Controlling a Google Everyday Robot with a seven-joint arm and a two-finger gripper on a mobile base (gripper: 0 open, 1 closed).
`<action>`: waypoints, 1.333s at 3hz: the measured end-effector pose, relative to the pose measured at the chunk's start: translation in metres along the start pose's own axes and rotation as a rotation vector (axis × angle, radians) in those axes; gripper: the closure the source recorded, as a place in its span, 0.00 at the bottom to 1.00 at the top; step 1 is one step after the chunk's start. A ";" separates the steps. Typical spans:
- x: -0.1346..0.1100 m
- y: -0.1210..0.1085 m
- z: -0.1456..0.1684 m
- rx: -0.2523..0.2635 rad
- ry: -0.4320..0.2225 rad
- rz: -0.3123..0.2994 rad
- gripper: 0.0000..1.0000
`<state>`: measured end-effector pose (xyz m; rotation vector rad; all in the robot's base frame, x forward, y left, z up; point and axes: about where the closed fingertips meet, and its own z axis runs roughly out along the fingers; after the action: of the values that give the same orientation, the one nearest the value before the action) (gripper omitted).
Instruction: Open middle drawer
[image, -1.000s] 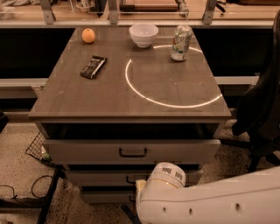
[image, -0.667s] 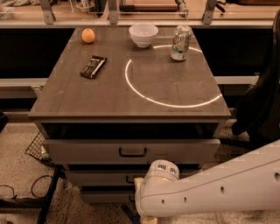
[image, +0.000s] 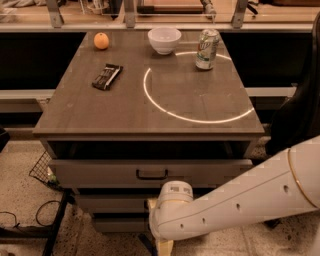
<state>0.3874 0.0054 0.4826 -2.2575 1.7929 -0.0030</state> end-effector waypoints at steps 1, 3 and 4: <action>-0.004 -0.009 0.019 -0.002 0.035 -0.015 0.00; 0.006 0.001 0.062 -0.068 0.177 0.025 0.00; 0.012 0.007 0.071 -0.090 0.196 0.060 0.00</action>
Offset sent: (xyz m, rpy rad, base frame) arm 0.0154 0.0199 -0.0664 -0.2000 0.0085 -0.0321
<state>0.3951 0.0069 0.4109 -2.3352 1.9967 -0.1395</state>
